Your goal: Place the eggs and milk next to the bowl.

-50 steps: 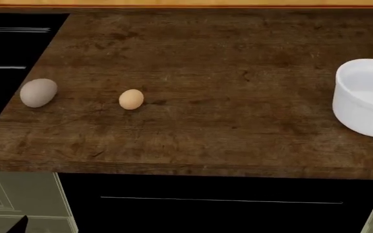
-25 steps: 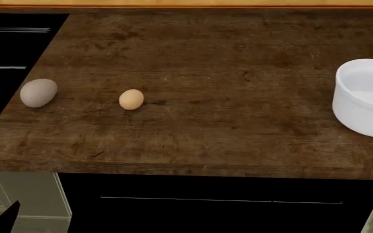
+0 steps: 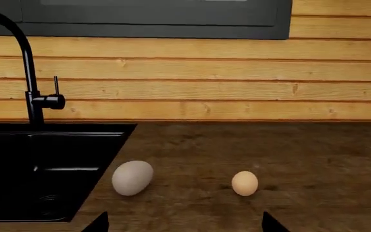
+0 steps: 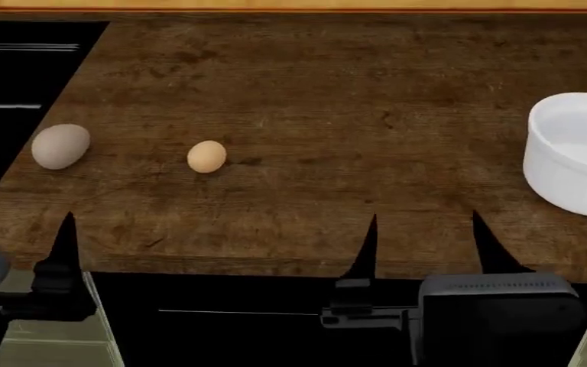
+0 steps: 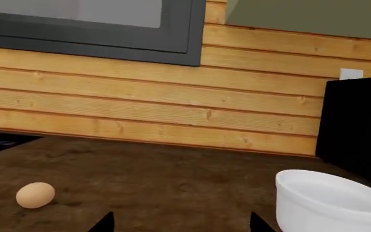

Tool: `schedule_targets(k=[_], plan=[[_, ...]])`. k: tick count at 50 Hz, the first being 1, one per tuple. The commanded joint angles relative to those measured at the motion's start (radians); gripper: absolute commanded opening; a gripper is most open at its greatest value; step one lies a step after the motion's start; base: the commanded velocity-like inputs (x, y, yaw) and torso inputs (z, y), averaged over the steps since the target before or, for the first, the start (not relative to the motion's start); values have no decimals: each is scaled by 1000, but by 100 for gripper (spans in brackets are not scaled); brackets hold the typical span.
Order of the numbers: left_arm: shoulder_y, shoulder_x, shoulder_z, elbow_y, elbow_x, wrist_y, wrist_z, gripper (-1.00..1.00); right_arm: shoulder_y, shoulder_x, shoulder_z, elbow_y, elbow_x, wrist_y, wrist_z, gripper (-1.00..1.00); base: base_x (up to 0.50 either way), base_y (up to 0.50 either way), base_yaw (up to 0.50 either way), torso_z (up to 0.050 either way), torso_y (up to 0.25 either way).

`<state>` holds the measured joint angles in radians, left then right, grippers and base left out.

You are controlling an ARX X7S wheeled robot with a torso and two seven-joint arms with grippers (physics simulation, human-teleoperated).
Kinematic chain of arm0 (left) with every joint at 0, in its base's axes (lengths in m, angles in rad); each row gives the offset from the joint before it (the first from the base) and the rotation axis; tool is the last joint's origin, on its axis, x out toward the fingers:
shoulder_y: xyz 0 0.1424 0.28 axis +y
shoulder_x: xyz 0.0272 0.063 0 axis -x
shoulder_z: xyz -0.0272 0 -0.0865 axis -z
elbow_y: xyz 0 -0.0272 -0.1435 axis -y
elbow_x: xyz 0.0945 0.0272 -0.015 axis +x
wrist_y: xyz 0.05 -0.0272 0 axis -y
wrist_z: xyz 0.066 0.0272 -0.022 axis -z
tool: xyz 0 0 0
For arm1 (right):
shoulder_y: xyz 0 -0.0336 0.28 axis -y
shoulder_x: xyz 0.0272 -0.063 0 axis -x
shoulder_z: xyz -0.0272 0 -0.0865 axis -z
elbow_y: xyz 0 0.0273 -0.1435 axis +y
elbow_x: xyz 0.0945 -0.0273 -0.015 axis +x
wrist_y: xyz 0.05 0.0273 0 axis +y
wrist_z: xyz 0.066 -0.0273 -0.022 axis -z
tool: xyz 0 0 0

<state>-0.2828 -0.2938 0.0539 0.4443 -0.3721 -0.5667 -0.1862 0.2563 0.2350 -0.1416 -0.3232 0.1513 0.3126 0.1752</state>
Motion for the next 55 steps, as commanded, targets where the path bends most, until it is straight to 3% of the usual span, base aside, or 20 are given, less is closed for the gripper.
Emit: schedule_targets(k=[1, 33, 55], plan=[[-90, -22, -58, 48, -50, -130, 22, 100, 53, 2, 49, -56, 18, 82, -18, 100, 0, 0, 0, 0, 0], [-111, -46, -41, 43, -75, -132, 47, 100, 48, 17, 39, -67, 36, 90, -10, 100, 0, 437, 0, 0, 0], [-99, -47, -30, 49, -82, -123, 42, 100, 31, 20, 51, -93, 65, 93, 3, 100, 33, 24, 0, 0, 0]])
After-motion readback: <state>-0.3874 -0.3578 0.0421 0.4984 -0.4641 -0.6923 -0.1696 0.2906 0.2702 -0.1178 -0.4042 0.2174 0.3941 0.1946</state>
